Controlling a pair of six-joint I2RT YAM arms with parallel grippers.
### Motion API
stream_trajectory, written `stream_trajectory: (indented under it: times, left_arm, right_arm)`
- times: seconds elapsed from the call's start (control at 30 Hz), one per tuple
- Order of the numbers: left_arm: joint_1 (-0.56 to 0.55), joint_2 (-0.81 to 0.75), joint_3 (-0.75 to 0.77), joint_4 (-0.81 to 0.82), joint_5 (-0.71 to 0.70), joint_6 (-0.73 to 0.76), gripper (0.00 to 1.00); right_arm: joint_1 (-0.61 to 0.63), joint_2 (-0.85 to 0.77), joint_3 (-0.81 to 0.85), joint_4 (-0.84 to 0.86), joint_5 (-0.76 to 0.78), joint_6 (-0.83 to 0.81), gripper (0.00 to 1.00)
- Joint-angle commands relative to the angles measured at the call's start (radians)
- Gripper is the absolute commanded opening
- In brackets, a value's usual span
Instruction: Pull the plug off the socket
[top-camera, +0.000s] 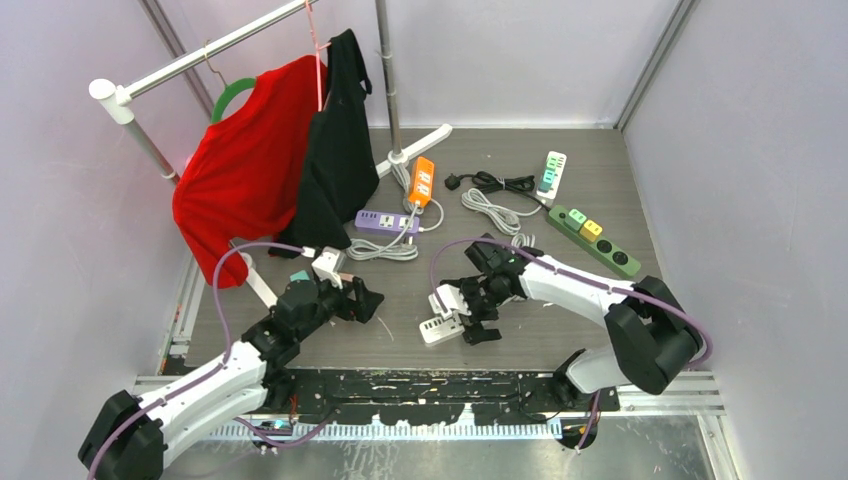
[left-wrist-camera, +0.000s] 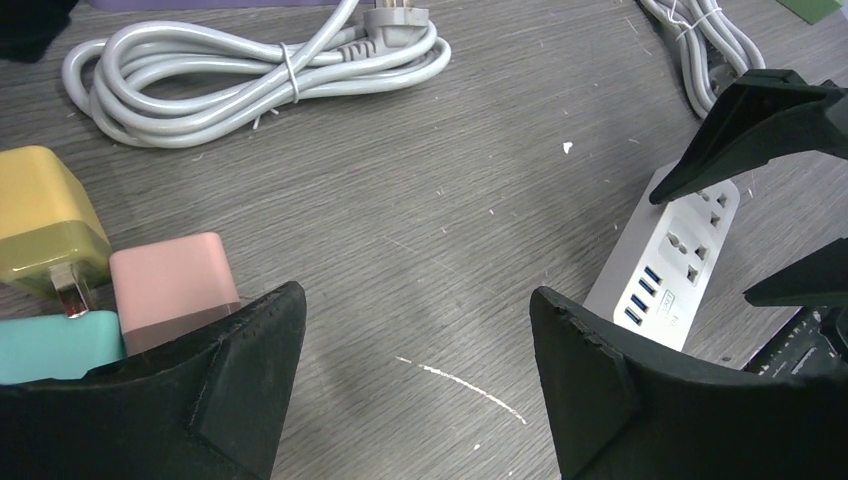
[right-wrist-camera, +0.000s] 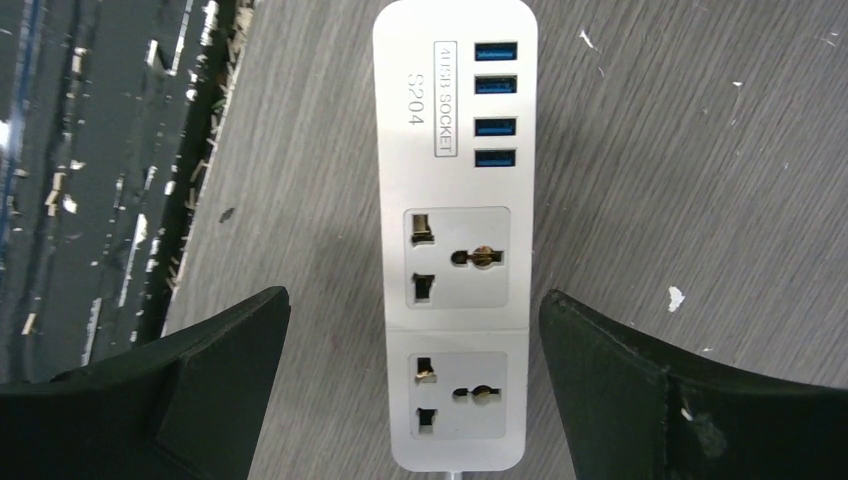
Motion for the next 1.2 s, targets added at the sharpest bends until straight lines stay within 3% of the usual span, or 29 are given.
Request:
stream_trajectory:
  times: [0.0, 0.17, 0.37, 0.47, 0.57, 0.7, 0.77, 0.97, 1.17]
  left_arm:
    - [0.003, -0.032, -0.014, 0.073, -0.031, 0.001, 0.82]
    - [0.003, -0.019, -0.013, 0.074, -0.038, -0.004, 0.82]
    - [0.003, -0.013, -0.011, 0.078, -0.038, -0.007, 0.82]
    - [0.003, -0.018, -0.014, 0.076, -0.04, -0.009, 0.82]
    - [0.002, -0.017, -0.016, 0.077, -0.039, -0.011, 0.82]
    - [0.003, -0.016, -0.017, 0.08, -0.041, -0.012, 0.82]
    - [0.003, -0.014, -0.017, 0.081, -0.041, -0.013, 0.83]
    - [0.003, -0.009, -0.015, 0.081, -0.04, -0.015, 0.83]
    - [0.003, -0.016, -0.02, 0.076, -0.05, -0.02, 0.83]
  right_arm:
    - [0.029, 0.018, -0.001, 0.095, 0.092, 0.045, 0.99]
    - [0.067, 0.051, -0.001, 0.127, 0.15, 0.063, 0.92]
    - [0.079, 0.072, 0.018, 0.134, 0.172, 0.096, 0.63]
    - [0.076, 0.063, 0.041, 0.134, 0.174, 0.148, 0.4]
    - [0.027, 0.03, 0.085, 0.132, 0.109, 0.247, 0.2]
    - [-0.073, -0.029, 0.123, 0.163, -0.04, 0.416, 0.07]
    - [-0.113, -0.049, 0.14, 0.224, -0.082, 0.547, 0.02]
    - [-0.218, 0.043, 0.302, 0.413, -0.141, 0.982, 0.01]
    - [-0.263, 0.195, 0.525, 0.644, 0.172, 1.515, 0.01]
